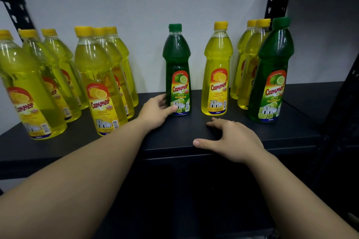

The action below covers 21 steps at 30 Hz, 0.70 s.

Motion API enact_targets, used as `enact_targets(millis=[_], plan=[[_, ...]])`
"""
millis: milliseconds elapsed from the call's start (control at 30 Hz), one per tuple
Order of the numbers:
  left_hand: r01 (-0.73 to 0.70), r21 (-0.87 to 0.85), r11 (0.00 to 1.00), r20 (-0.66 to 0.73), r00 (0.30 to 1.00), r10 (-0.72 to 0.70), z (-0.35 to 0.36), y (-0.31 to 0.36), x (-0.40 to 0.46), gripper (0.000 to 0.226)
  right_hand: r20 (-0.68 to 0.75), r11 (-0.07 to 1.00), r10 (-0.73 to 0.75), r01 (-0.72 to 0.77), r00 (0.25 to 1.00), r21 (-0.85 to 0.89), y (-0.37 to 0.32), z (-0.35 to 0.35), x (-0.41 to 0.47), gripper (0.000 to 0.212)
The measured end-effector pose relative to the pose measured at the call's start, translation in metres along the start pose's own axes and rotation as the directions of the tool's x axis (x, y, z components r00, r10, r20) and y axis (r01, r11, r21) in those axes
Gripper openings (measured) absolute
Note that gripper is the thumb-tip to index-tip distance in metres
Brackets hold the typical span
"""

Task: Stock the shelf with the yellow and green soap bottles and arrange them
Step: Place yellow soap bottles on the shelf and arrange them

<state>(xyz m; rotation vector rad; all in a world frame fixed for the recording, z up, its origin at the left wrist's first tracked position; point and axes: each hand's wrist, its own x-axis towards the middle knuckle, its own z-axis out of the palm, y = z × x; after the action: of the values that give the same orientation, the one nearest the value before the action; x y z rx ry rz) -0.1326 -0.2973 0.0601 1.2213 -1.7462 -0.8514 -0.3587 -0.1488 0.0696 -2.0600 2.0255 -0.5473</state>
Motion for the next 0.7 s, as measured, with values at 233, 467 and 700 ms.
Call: enact_targets(millis=[233, 467, 700], plan=[[-0.001, 0.023, 1.000, -0.034, 0.999, 0.001, -0.001, -0.001, 0.000, 0.077, -0.012, 1.000, 0.003, -0.003, 1.000, -0.016, 0.000, 0.002, 0.001, 0.106], [-0.006, 0.044, 0.999, -0.031, 0.999, 0.008, 0.000, -0.002, 0.000, 0.076, -0.122, 0.985, 0.026, -0.004, 0.992, 0.175, 0.006, 0.005, 0.003, 0.100], [-0.009, 0.080, 0.997, -0.048, 0.999, 0.013, 0.002, -0.003, 0.001, 0.076, -0.655, 0.900, 0.312, 0.007, 0.688, 0.435, 0.039, -0.014, 0.010, 0.033]])
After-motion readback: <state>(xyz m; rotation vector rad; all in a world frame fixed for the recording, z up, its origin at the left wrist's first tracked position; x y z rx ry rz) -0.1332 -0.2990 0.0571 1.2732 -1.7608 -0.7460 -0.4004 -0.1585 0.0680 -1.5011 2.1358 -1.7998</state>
